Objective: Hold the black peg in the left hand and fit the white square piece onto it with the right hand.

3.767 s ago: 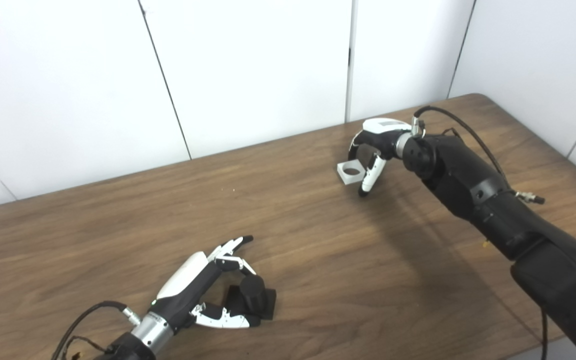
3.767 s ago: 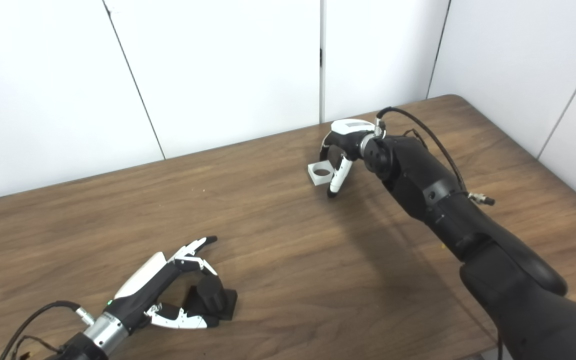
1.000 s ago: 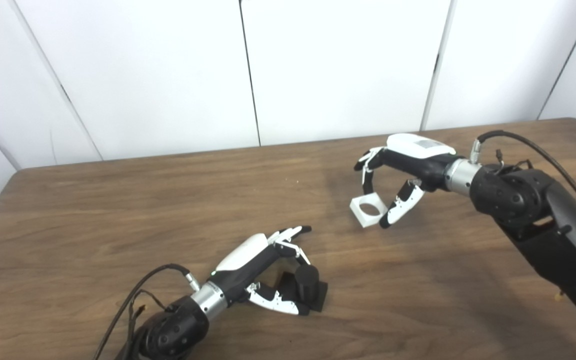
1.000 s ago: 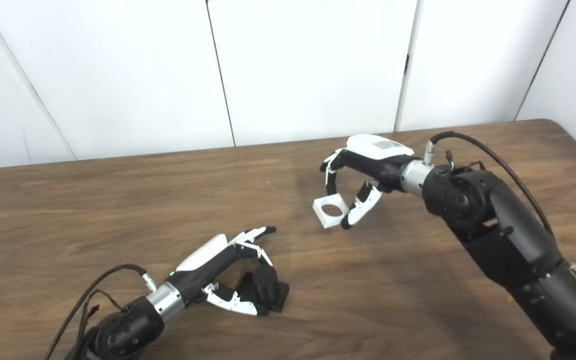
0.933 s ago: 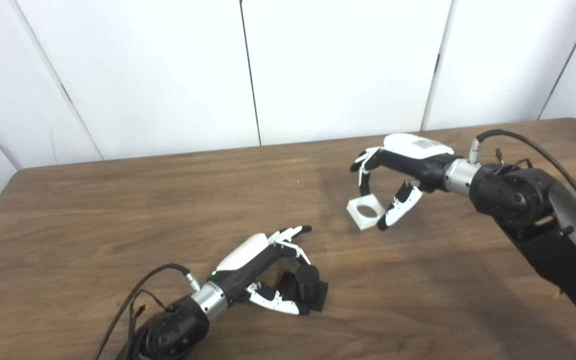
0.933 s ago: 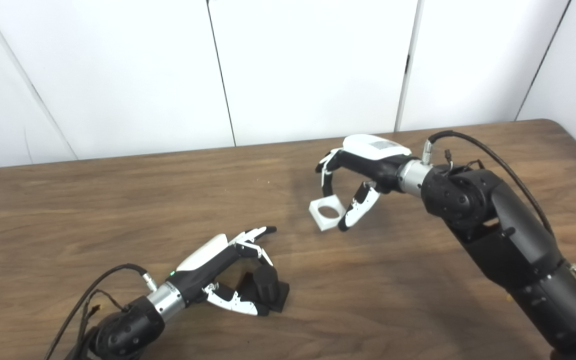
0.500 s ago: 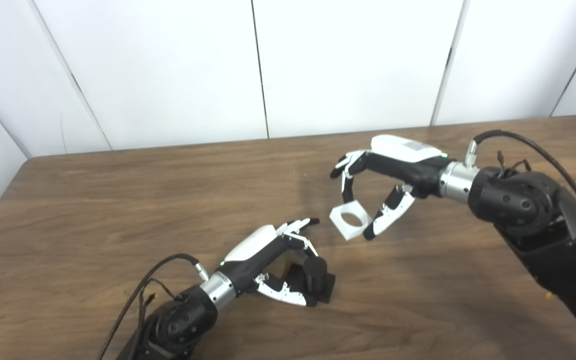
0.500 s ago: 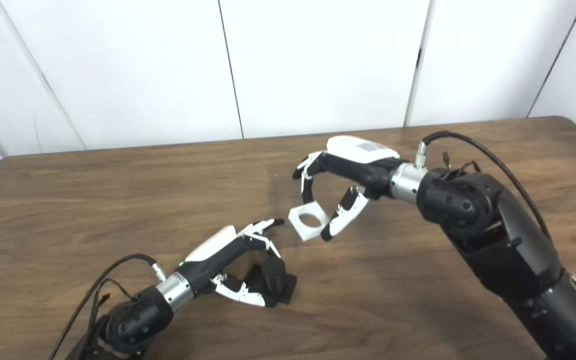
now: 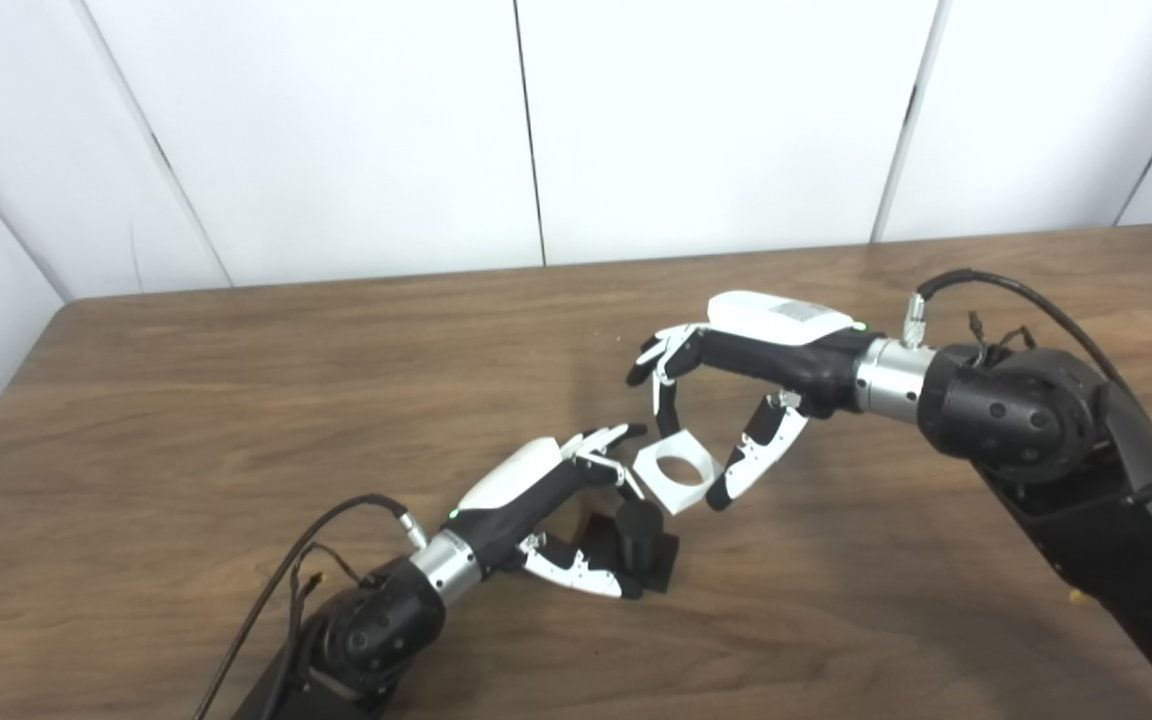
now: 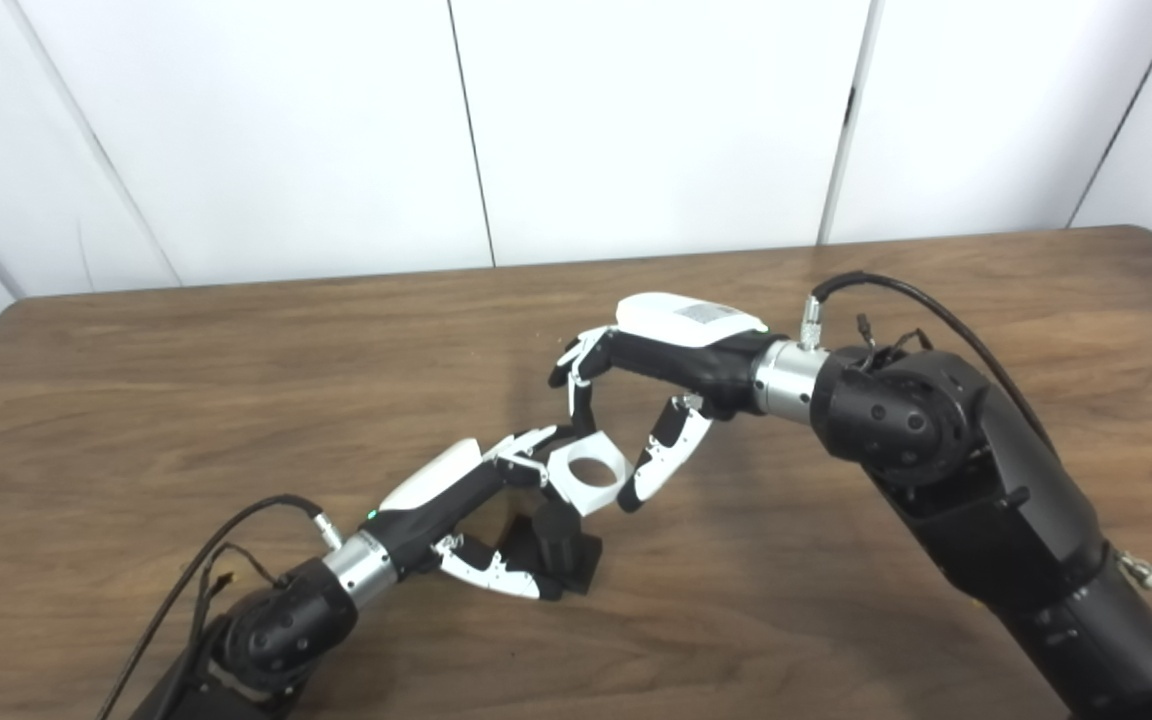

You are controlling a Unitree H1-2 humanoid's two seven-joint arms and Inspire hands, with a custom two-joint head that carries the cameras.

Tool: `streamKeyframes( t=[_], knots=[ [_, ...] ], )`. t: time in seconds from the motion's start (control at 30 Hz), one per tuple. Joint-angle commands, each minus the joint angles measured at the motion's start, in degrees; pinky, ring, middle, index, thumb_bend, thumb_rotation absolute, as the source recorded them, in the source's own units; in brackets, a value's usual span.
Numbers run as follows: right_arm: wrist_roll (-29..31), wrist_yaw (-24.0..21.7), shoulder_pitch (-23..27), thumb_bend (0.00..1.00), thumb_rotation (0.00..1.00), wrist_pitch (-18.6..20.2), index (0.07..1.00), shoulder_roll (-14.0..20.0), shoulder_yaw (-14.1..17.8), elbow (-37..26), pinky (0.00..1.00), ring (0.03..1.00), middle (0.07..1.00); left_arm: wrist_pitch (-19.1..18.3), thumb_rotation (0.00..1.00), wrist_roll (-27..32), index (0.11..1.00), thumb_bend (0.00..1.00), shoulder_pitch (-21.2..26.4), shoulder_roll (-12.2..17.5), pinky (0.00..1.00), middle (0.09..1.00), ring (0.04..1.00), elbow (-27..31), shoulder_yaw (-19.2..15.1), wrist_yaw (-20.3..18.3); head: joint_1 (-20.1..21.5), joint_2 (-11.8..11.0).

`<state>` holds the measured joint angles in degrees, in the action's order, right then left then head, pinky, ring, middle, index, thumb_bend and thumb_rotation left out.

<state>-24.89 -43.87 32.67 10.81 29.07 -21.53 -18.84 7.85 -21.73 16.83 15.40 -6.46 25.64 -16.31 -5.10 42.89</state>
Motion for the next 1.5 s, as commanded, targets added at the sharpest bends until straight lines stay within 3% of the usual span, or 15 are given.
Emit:
streamKeyframes(
  t=[0.0, 0.7, 1.47],
  knots=[
    [0.4, -0.3, 2.9, 0.52, 0.14, 0.1, 0.478, -0.2, 0.2, -2.2, 0.85, 0.912, 0.824, -5.1, 0.07, -3.9, 0.491, 0.52, -1.5, 0.4, 1.00, 1.000, 1.000, -3.1, 2.0, -2.7, -0.1, 0.0],
    [-0.5, -0.6, 1.1, 0.52, 0.14, -2.3, 0.479, -1.5, -2.5, -0.4, 0.85, 0.900, 0.815, -6.2, 0.07, -3.9, 0.491, 0.52, -1.4, 0.0, 1.00, 1.000, 1.000, -1.8, 2.0, -3.0, -0.6, 0.6],
    [-0.1, -0.2, 0.6, 0.52, 0.14, -2.1, 0.478, -1.7, -2.2, 4.3, 0.84, 0.908, 0.826, -6.6, 0.07, -4.4, 0.491, 0.52, -1.8, -0.4, 1.00, 1.000, 1.000, -1.3, 2.9, -3.1, -1.0, 1.3]
  ],
)
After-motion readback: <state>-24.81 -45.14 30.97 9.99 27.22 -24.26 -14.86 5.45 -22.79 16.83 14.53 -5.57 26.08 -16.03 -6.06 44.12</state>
